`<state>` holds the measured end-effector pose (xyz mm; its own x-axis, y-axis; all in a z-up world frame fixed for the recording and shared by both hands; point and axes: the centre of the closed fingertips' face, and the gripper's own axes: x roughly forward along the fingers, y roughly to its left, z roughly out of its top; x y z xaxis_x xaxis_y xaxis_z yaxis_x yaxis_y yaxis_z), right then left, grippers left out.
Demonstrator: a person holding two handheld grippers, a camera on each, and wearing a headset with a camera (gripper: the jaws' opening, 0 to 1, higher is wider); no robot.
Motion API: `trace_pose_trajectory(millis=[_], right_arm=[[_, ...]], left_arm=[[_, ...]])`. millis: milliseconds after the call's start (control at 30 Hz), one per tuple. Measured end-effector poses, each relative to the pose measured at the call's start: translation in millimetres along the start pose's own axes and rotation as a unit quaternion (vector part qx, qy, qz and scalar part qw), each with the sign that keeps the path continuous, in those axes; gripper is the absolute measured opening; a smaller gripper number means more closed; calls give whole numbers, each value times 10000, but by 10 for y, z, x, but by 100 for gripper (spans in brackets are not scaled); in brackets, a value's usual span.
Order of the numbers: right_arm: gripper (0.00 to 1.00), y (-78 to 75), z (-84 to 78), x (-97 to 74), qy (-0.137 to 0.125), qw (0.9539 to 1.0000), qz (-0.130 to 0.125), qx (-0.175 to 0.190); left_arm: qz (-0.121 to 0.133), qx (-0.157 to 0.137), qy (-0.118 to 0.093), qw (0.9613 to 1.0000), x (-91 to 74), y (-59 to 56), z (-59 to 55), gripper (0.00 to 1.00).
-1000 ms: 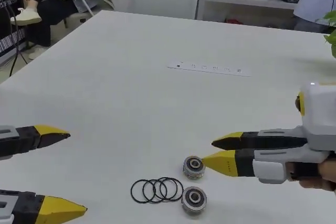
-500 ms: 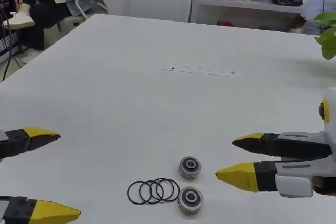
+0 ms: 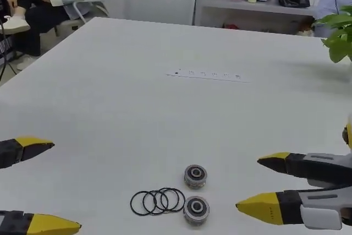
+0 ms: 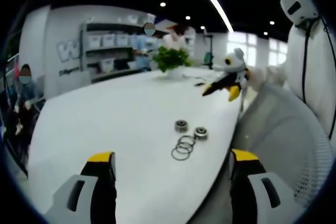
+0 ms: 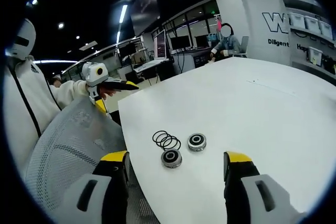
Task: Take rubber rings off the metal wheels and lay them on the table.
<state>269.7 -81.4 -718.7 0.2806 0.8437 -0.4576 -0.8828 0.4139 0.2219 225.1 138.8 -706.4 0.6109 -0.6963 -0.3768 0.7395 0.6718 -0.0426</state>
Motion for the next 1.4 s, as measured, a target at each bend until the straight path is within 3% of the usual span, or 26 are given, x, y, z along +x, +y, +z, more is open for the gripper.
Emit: trace_pose_trajectory(millis=[267,433,733,1400], right_arm=[[80,-33,-166,-57,61,9999,-103,81],[83,-101,-374,-80,286,9991,-292,83],[90,-117,-679,-89,601,9973,-383,149],[91,-112,-873,-84,771,9956,-475,253]], left_arm=[[42,-93,16,9999,-32,5,-64,96],[94,-184,28,9998,-45,23,-101,98],[120,-292,85,9995,-32,-15,-125,100],[187,-412,144,9989,-37,5,-229,100]])
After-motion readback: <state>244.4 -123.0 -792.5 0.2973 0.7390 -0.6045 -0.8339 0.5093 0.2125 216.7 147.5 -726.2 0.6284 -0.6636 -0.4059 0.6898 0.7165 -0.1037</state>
